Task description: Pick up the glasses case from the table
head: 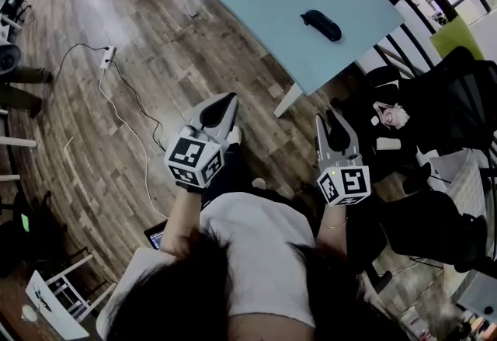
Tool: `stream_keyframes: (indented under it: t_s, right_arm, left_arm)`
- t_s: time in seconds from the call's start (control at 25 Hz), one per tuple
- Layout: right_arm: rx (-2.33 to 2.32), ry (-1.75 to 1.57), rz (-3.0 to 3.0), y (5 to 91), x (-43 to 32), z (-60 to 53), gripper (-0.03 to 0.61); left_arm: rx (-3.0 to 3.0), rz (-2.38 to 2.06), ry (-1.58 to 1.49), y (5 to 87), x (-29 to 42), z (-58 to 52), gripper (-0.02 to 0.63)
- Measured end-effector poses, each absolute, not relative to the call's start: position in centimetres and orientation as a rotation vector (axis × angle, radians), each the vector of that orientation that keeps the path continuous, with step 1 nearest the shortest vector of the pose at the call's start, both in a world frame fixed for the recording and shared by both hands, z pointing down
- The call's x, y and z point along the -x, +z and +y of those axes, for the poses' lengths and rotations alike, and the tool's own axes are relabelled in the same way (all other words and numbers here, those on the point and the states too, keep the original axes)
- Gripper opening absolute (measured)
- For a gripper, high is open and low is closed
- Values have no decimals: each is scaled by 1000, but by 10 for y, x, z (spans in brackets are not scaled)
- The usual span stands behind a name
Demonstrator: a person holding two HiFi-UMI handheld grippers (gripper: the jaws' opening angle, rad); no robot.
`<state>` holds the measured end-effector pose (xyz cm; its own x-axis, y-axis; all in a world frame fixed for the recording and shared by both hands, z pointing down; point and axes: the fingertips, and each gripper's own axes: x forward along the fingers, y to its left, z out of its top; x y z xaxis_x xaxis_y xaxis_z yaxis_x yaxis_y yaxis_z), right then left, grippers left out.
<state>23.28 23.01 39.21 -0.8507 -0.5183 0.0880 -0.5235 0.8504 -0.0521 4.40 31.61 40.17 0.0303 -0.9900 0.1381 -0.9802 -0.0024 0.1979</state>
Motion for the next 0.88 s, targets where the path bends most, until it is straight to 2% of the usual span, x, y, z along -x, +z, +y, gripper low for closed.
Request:
stream_keyframes:
  t_s: [0.32,0.88]
  right_arm:
    - [-856,145,-2956,387,-166,157,164]
    - [-982,181,-2883,385,-81,84,241]
  left_arm:
    - [-2108,-2028,-37,394,25,240,57]
    - [-2204,-1943,-16,383,118,160,57]
